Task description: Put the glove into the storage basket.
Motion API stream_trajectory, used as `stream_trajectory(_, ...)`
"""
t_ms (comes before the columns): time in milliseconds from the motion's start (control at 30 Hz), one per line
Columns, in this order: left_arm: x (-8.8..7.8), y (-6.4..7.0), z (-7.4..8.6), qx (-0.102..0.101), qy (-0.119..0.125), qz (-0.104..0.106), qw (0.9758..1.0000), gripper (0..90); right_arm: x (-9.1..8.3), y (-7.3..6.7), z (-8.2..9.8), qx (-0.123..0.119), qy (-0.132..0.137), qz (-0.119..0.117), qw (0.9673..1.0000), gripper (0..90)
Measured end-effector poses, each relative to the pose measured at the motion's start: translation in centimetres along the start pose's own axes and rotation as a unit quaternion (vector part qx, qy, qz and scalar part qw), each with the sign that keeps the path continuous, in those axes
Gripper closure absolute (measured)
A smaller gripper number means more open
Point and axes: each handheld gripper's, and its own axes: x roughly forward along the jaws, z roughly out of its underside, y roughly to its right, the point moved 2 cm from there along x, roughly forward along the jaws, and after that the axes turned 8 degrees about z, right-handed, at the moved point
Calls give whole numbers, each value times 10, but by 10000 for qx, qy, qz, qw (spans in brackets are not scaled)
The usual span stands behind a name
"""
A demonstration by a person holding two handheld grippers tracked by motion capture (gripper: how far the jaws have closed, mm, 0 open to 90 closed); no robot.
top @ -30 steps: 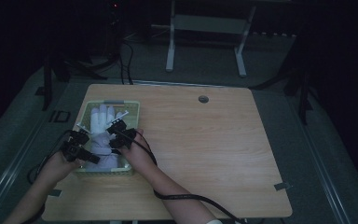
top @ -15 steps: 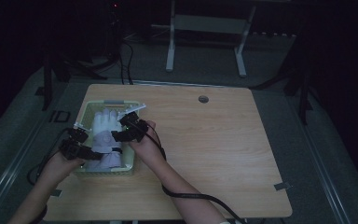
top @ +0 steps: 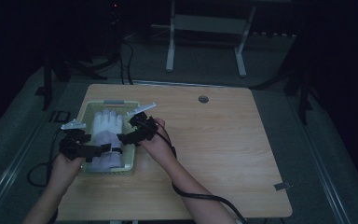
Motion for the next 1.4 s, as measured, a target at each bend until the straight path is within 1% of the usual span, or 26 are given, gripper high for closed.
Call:
stream_trajectory(33,2,3,0,-1,36,63,10000,13,-3,2,1,-13,-23,43,10000,139)
stream_trajectory(100,5,10,1,3,116,250,9996,13,-6,6,4,-24,-31,21,10000,139)
stream_trajectory(133,7,14,1,57,107,242,9996,13,-8,8,6,-36,-67,41,10000,139)
stream_trajectory(167,7,14,1,57,107,242,9996,13,-8,8,6,-36,-67,41,10000,139)
stream_trajectory(200,10,21,1,188,109,268,9994,13,-12,13,9,-53,-99,50,9999,139)
stream_trajectory(267,10,21,1,188,109,268,9994,13,-13,14,10,-69,-112,42,9999,139)
stream_trajectory(300,14,31,0,341,65,252,9991,13,-13,14,10,-69,-112,42,9999,139)
stream_trajectory(333,16,35,0,376,94,271,9989,13,-16,19,15,-128,-164,57,9998,138)
stream_trajectory(433,20,46,-2,447,95,372,9983,13,-22,25,21,-119,-144,64,9998,137)
stream_trajectory(533,26,57,-3,513,102,502,9974,13,-27,31,27,-159,-44,88,9998,135)
stream_trajectory(600,30,64,-3,561,93,592,9966,13,-31,33,32,-193,-42,128,9997,134)
stream_trajectory(733,40,78,-2,636,61,732,9953,13,-37,42,40,-165,-46,194,9997,134)
stream_trajectory(800,44,84,-2,682,35,808,9944,13,-41,47,44,-113,-14,222,9997,134)
stream_trajectory(933,52,97,-2,833,13,842,9930,13,-48,56,51,-89,-12,273,9996,135)
stream_trajectory(967,53,100,-2,860,40,871,9925,13,-50,60,56,-55,-17,292,9996,135)
stream_trajectory(1000,55,103,-2,872,45,899,9921,13,-50,60,56,-55,-17,292,9996,135)
stream_trajectory(1100,61,111,-1,917,25,986,9909,13,-52,66,62,-41,-39,328,9994,135)
stream_trajectory(1133,61,111,-1,917,25,986,9909,13,-52,66,62,-41,-39,328,9994,135)
stream_trajectory(1167,66,118,1,965,11,1086,9894,13,-56,70,69,-15,-37,339,9994,136)
stream_trajectory(1200,69,122,2,1024,-12,1109,9885,13,-58,71,70,-21,-34,348,9994,136)
stream_trajectory(1300,75,129,3,1122,-50,1143,9871,13,-63,75,77,-59,-17,398,9992,135)
stream_trajectory(1367,79,134,4,1181,-54,1228,9854,13,-66,77,81,-81,-29,415,9991,135)
stream_trajectory(1400,80,136,5,1206,-54,1236,9850,13,-68,79,84,-98,-24,426,9990,135)
